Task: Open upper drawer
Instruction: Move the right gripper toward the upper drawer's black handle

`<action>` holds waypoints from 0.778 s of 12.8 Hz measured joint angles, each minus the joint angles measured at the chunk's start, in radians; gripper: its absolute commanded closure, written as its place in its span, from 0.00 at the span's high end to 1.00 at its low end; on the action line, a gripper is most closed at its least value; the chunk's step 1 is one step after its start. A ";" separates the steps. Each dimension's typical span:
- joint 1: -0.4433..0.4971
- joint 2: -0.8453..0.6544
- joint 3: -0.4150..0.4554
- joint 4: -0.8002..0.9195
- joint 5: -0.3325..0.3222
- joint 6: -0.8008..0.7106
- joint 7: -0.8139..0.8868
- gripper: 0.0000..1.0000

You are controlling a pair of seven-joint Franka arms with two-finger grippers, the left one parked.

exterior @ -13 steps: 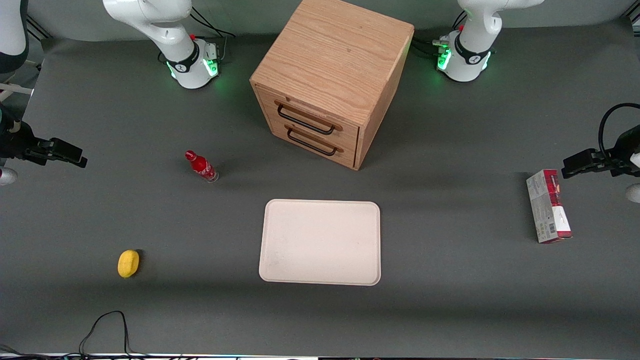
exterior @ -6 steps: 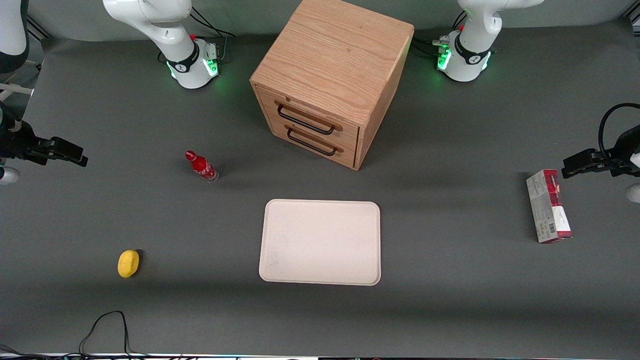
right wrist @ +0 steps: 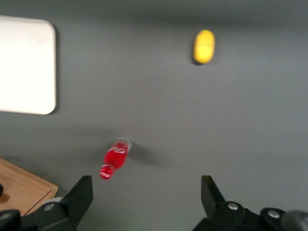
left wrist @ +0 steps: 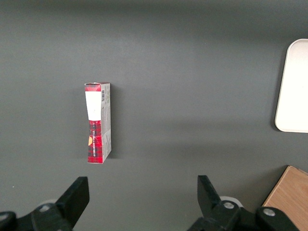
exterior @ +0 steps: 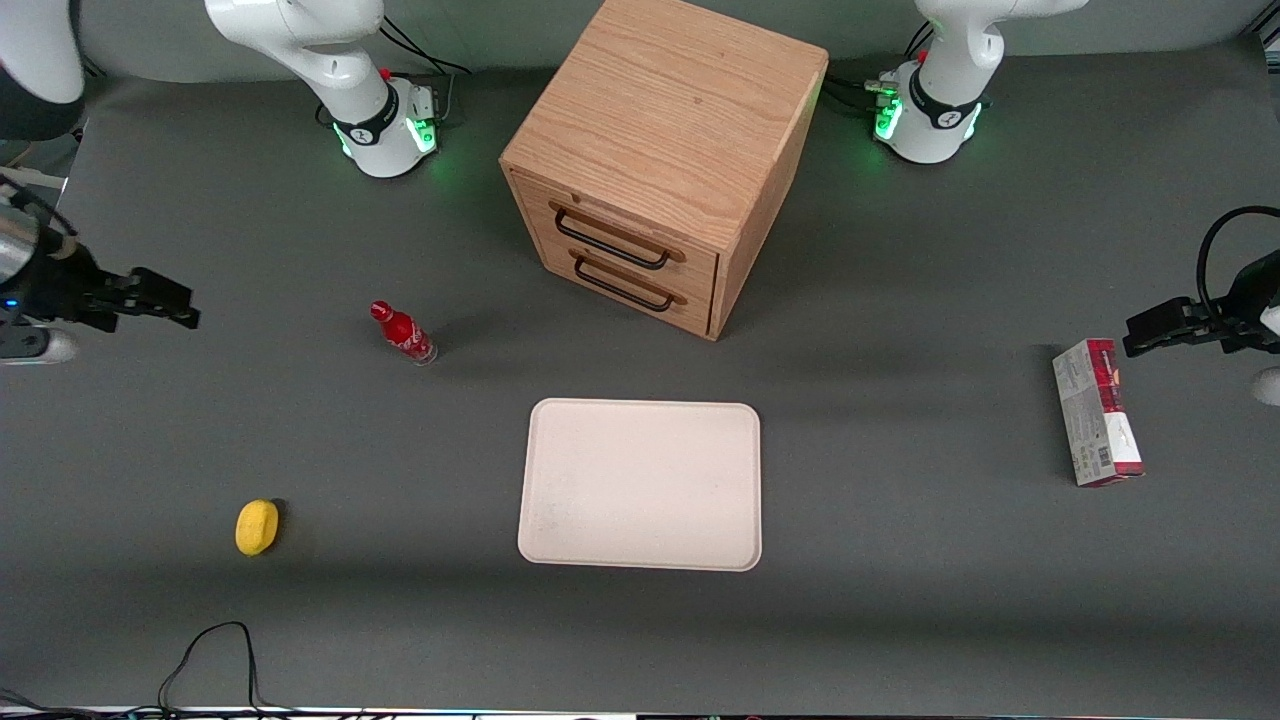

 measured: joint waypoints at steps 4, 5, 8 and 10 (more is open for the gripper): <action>0.162 0.035 0.007 0.032 0.000 0.001 0.001 1.00; 0.198 0.051 0.008 0.047 0.000 0.001 0.000 1.00; 0.319 0.106 0.010 0.093 0.001 0.002 0.000 1.00; 0.401 0.147 0.011 0.128 0.001 0.002 0.000 1.00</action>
